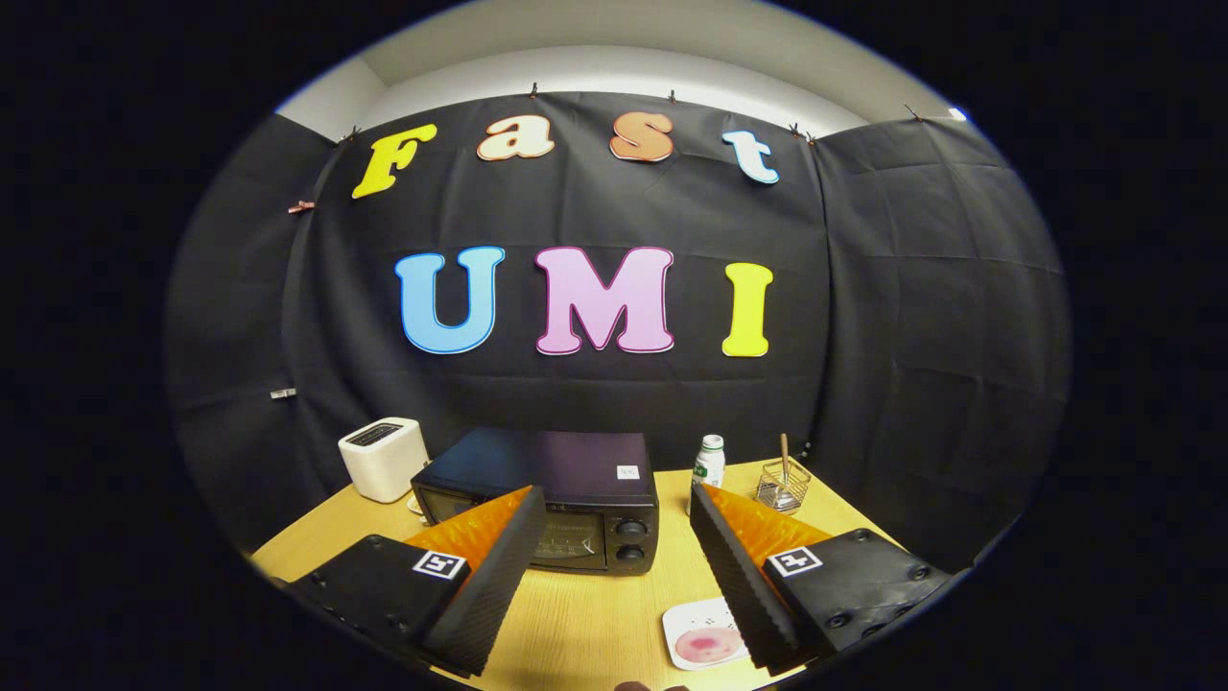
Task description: Open the toaster oven, put the food inside, and close the toaster oven door.
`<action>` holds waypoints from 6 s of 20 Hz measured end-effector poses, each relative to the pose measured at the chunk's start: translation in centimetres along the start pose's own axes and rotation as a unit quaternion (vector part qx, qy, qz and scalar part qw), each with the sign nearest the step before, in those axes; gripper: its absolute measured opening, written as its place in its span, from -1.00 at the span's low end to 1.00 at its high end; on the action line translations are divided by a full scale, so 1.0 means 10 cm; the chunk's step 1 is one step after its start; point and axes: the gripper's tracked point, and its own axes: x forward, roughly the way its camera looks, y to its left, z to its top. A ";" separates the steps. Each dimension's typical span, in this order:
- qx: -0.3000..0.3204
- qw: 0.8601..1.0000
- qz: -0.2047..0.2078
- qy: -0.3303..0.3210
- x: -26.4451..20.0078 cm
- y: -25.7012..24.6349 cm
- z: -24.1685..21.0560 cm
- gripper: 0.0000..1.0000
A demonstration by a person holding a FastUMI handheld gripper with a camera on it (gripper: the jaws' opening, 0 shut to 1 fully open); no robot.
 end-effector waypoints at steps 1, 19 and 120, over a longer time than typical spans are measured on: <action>0.000 1.000 0.003 0.007 0.08 0.07 -0.05 0.96; 0.006 0.996 -0.011 0.088 1.53 1.16 -1.00 0.96; 0.310 0.780 0.017 0.543 -0.42 -1.74 -3.18 -0.90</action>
